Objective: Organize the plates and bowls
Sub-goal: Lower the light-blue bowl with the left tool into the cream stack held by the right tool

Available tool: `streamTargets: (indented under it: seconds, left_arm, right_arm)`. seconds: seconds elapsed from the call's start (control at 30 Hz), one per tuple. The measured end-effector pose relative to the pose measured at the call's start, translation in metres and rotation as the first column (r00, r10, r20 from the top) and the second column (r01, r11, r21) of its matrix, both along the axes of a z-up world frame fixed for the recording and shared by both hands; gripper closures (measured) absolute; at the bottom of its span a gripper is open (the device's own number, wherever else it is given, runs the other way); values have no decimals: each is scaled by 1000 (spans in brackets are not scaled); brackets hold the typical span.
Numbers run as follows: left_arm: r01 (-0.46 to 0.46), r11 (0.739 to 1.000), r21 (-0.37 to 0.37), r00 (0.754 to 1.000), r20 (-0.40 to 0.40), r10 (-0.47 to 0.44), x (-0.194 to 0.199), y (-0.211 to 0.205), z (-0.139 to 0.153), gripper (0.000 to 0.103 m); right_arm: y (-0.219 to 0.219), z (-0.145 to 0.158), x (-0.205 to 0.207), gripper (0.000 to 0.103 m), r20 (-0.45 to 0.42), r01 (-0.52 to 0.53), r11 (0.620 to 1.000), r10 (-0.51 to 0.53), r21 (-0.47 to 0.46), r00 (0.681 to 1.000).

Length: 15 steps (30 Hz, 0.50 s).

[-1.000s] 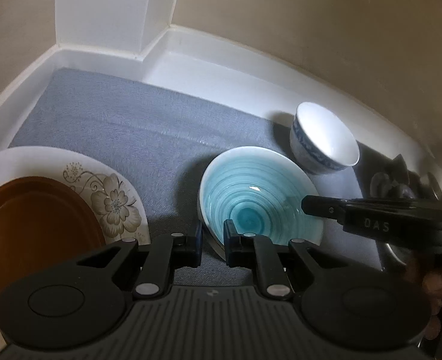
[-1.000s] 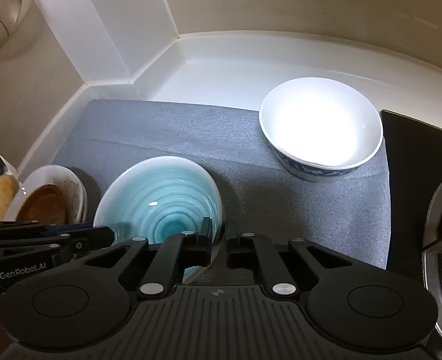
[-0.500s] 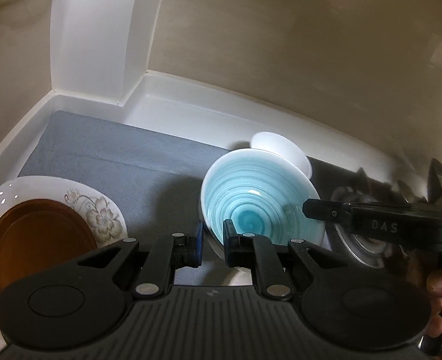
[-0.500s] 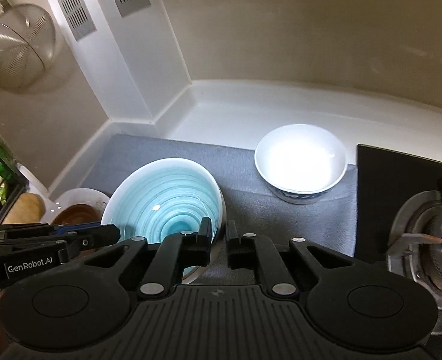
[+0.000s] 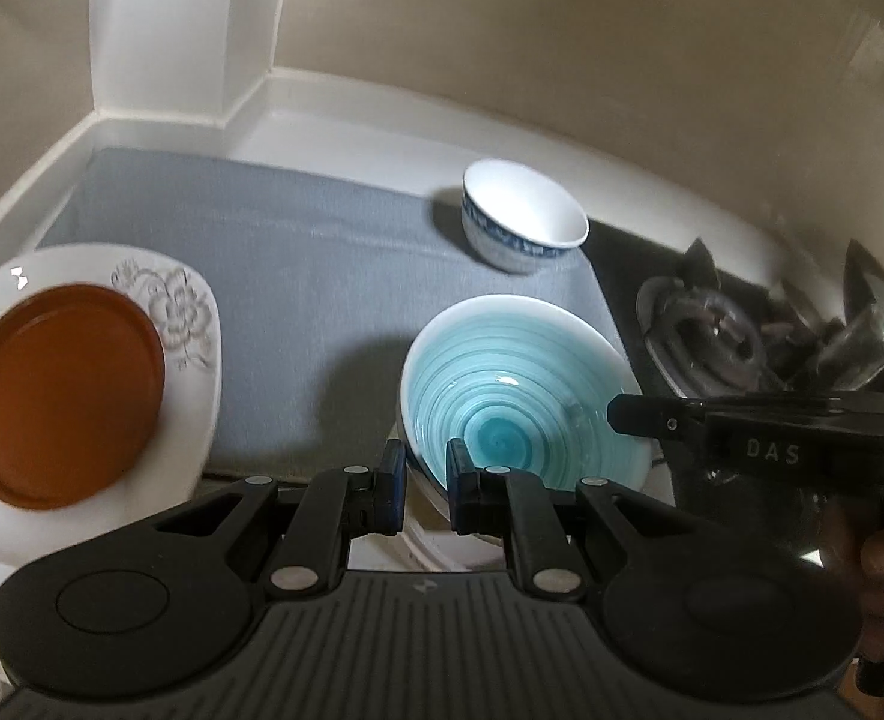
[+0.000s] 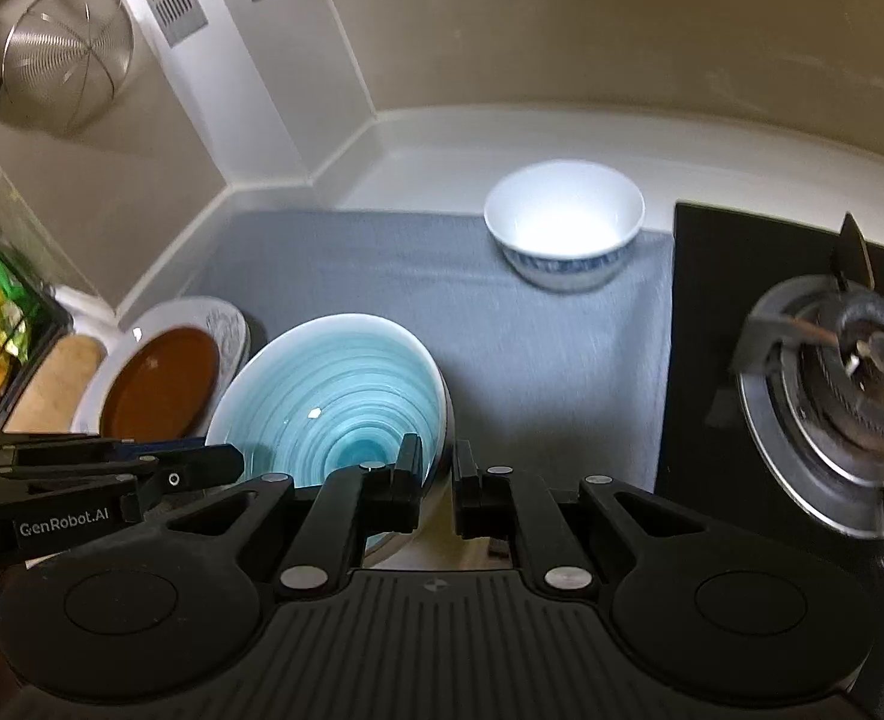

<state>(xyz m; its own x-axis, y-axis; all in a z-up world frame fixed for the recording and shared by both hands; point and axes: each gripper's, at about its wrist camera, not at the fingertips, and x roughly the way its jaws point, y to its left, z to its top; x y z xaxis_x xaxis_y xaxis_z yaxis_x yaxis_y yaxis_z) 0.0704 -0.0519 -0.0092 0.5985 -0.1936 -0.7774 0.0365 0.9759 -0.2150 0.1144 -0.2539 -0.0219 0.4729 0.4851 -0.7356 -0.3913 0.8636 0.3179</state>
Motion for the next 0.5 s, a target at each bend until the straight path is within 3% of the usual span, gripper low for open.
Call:
streamTargets:
  seconds: [0.23,0.5]
  left_arm:
    - [-9,999,34,999,-49,10,-3,-4,-10,89]
    - [-12,998,62,999,-45,14,-7,-7,-9,89]
  right_arm:
    - [8,-12,-7,93,-33,-25,998,24,-51,999]
    - [12,-15,-10,93,-37,-45,996,42,-74,998]
